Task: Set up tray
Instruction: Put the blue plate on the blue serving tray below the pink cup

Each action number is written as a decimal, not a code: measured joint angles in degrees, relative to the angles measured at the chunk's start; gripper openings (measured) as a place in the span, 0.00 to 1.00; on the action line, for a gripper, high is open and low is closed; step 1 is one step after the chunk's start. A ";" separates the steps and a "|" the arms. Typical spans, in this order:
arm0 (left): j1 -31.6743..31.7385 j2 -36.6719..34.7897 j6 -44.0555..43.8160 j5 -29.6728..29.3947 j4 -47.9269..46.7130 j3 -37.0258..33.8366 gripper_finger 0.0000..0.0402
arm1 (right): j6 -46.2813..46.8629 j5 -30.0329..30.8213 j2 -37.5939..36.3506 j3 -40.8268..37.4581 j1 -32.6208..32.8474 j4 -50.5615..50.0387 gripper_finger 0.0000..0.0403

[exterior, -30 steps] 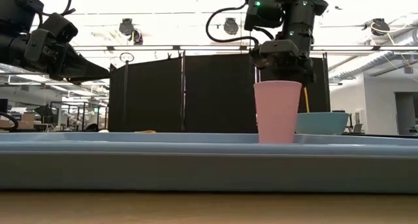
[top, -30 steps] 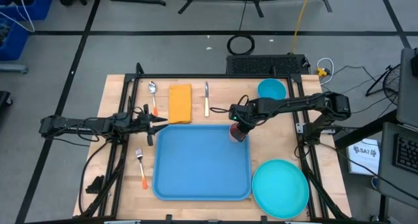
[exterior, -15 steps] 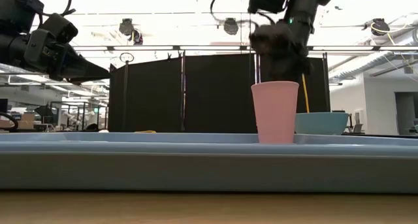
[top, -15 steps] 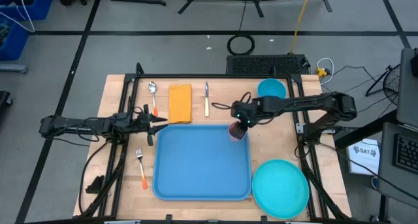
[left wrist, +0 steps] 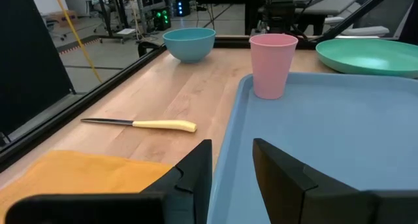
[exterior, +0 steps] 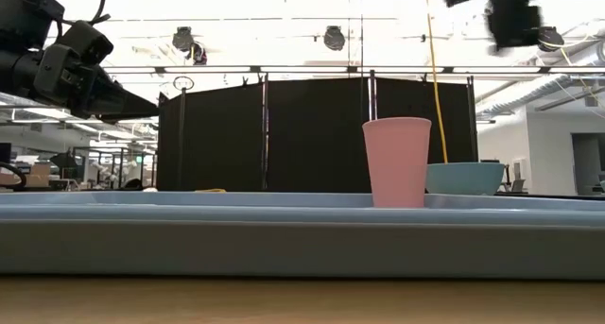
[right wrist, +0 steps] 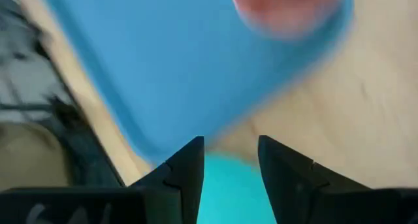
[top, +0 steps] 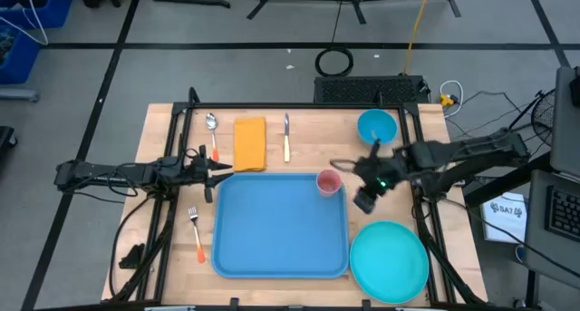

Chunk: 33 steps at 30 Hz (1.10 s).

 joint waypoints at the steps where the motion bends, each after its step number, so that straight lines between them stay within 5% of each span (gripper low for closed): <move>1: 0.00 0.02 -0.01 -0.01 0.00 0.00 0.29 | 2.73 -0.08 -0.42 -1.38 1.81 -1.76 0.33; 8: 0.00 -0.01 0.00 -0.02 0.04 0.00 0.29 | 17.62 -7.43 -2.23 -13.79 10.35 -4.76 0.33; 16: 0.00 0.02 -0.01 -0.02 0.06 0.00 0.29 | 22.75 -7.64 -2.95 -24.32 15.42 0.14 0.33; 33: 0.00 0.01 -0.04 -0.02 0.07 0.00 0.29 | 22.48 -7.30 -2.97 -28.01 15.72 2.49 0.33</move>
